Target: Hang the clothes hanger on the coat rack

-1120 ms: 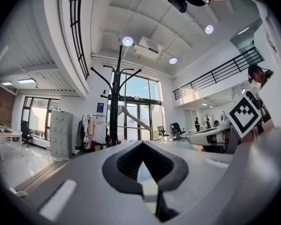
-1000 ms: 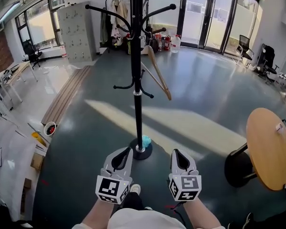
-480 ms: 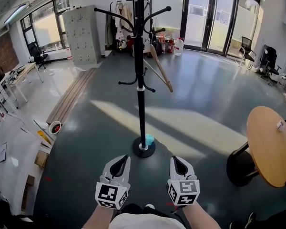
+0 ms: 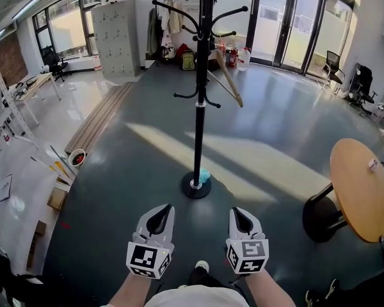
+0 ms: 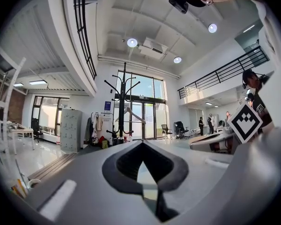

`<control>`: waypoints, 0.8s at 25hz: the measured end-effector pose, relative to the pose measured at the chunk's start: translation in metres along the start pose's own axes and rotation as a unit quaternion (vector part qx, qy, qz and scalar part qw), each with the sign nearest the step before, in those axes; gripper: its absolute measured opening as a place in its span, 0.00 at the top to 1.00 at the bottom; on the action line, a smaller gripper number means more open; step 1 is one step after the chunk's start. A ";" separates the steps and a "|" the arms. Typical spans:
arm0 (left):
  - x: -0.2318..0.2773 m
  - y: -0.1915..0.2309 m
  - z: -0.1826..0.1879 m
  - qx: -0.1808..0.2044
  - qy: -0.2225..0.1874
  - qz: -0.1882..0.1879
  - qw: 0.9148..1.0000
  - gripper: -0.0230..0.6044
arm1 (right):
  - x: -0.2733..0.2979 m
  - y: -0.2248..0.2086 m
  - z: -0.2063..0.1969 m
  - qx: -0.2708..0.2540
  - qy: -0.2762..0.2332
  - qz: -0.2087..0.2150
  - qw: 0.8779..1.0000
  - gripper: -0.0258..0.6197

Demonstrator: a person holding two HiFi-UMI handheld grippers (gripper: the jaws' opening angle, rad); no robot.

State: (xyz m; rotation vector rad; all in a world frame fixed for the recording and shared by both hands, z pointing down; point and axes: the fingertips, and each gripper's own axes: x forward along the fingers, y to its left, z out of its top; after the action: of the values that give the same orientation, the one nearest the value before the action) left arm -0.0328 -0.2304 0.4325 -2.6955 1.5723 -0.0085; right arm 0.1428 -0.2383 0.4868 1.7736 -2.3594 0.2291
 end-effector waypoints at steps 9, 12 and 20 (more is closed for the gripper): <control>-0.089 -0.002 -0.009 -0.012 0.010 -0.012 1.000 0.96 | -0.062 0.063 -0.020 -0.003 -0.001 -0.016 1.000 0.92; -0.107 -0.006 -0.009 -0.012 0.009 -0.018 1.000 0.96 | -0.082 0.076 -0.023 -0.001 -0.005 -0.023 1.000 0.92; -0.132 -0.013 -0.002 -0.012 -0.004 -0.023 1.000 0.96 | -0.112 0.097 -0.026 -0.004 -0.016 -0.019 1.000 0.92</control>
State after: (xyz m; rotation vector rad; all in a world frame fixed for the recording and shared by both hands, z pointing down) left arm -0.0867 -0.1089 0.4354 -2.7461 1.5177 0.0200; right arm 0.0818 -0.1011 0.4841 1.8310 -2.3417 0.1882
